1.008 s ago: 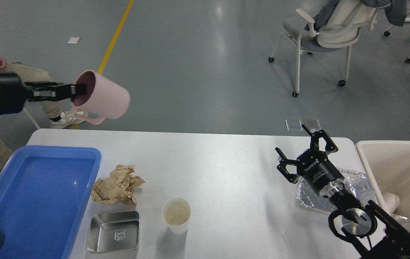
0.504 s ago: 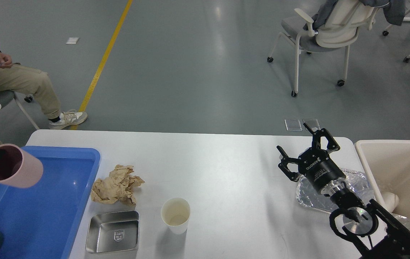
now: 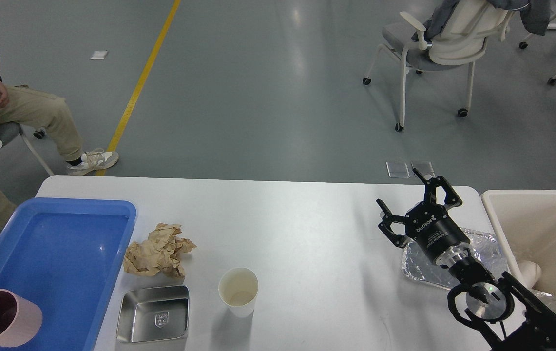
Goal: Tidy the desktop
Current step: 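Lower the pink mug into the blue tray and release it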
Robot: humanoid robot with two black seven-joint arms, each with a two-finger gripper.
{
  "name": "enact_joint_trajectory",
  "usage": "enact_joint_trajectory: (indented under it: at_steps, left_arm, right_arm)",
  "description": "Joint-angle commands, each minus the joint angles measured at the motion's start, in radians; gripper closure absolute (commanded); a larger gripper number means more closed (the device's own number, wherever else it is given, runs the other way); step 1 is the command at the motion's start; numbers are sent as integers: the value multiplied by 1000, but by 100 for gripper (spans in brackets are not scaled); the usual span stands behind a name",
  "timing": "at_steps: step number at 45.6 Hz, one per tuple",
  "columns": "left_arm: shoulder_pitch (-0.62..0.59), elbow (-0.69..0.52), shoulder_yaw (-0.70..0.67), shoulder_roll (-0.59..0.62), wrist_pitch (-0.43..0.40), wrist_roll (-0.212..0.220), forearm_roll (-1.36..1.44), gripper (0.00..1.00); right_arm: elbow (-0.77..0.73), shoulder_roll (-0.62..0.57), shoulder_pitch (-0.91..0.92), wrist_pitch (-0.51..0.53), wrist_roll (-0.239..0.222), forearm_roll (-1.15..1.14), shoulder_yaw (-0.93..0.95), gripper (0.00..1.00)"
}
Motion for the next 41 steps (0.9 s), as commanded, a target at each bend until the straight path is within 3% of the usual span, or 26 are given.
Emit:
enact_joint_trajectory:
  at_steps: [1,9,22,28,37,41]
  left_arm:
    - [37,46,6,-53,29,2,-2,96]
    - [39,127,2,-129,40,2,-13,95]
    - [39,152,4,-189,48,8,-53,92]
    - [57,152,6,-191,49,8,-113,72]
    - [72,150,6,-192,69,5,-151,26]
    - [77,147,6,-191,80,-3,-159,18]
  right_arm:
    - [0,0,-2,0,0,-1,0,0]
    - [2,-3,-8,0,0,-1,0,0]
    - [2,-15,-11,0,0,-1,1,0]
    - [2,-15,-11,0,0,-1,1,0]
    - [2,-15,-11,0,0,-1,1,0]
    - [0,-14,-13,0,0,-1,0,0]
